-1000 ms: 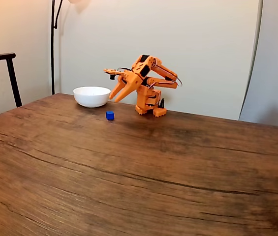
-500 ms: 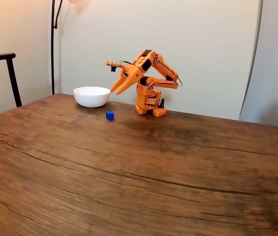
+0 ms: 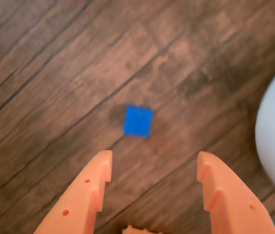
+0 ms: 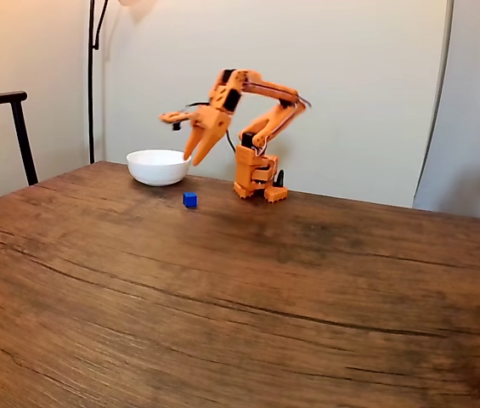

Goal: Grasp the cube and drop it in the bowl

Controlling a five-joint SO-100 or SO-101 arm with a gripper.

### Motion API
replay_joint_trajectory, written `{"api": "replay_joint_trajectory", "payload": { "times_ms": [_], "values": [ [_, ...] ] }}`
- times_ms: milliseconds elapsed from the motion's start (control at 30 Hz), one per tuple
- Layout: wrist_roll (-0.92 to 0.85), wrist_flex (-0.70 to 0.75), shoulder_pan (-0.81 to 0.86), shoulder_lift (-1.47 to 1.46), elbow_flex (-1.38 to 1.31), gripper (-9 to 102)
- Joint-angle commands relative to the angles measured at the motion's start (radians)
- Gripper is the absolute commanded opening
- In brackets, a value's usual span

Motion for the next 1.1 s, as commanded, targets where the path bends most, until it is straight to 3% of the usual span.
{"api": "replay_joint_trajectory", "payload": {
  "times_ms": [0, 333, 567, 1067],
  "values": [
    [0.003, -0.072, -0.005, -0.164, -0.055, 24],
    [0.003, -0.114, 0.000, -0.339, -0.052, 25],
    [0.003, -0.229, -0.008, -0.397, 0.000, 39],
    [-0.003, -0.235, -0.029, -0.497, 0.003, 39]
  ]
}}
